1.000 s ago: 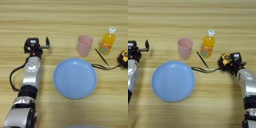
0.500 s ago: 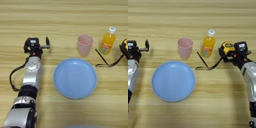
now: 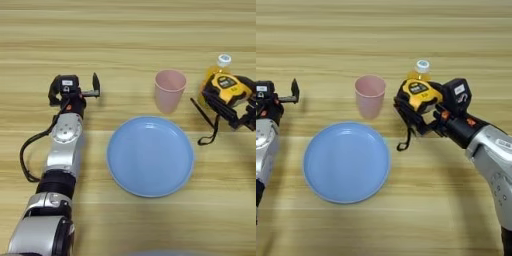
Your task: Move the objects on the table
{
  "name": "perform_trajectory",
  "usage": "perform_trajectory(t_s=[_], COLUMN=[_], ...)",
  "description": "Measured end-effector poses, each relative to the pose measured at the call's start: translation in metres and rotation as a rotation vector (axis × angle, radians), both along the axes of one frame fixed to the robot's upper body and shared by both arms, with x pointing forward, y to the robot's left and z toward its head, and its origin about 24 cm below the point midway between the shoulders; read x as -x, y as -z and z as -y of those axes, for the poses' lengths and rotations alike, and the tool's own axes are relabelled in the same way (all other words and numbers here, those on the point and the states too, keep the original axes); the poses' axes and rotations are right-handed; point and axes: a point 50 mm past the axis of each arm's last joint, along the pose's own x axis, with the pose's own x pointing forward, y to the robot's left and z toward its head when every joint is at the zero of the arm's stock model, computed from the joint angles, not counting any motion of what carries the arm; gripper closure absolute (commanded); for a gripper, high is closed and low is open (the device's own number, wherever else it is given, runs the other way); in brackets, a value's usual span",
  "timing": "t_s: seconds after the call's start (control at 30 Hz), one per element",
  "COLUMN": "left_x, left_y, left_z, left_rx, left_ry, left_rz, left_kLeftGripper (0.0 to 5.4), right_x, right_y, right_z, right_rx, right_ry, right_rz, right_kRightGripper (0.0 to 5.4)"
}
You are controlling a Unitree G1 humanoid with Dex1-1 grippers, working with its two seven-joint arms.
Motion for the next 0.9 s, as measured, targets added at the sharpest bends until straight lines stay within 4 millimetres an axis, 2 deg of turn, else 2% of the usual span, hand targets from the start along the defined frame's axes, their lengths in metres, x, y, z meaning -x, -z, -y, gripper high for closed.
perform_trajectory(t_s=[0.1,0.23,0.43,0.5,0.67,0.9], left_x=[0.000,0.000,0.000,0.000,0.000,0.000], left_y=[0.000,0.000,0.000,0.000,-0.001,-0.002], left_z=[0.001,0.001,0.001,0.001,0.001,0.002], left_rx=[-0.001,-0.001,-0.001,-0.001,-0.001,-0.001], left_ry=[0.002,0.003,0.003,0.002,-0.001,-0.001], left_rz=[0.000,0.000,0.001,0.001,0.003,0.006], left_kLeftGripper=[0.00,0.00,0.00,0.00,0.00,0.00], right_x=[0.003,0.003,-0.002,-0.004,-0.006,-0.009], right_y=[-0.001,0.009,0.033,0.049,0.071,0.090], right_z=[-0.014,-0.030,-0.055,-0.065,-0.078,-0.095], right_rx=[-0.005,0.003,0.034,0.059,0.100,0.120], right_ry=[-0.079,-0.149,-0.232,-0.261,-0.294,-0.347], right_rz=[0.006,-0.032,-0.098,-0.140,-0.192,-0.229], right_kRightGripper=[0.81,0.81,0.81,0.81,0.81,0.81])
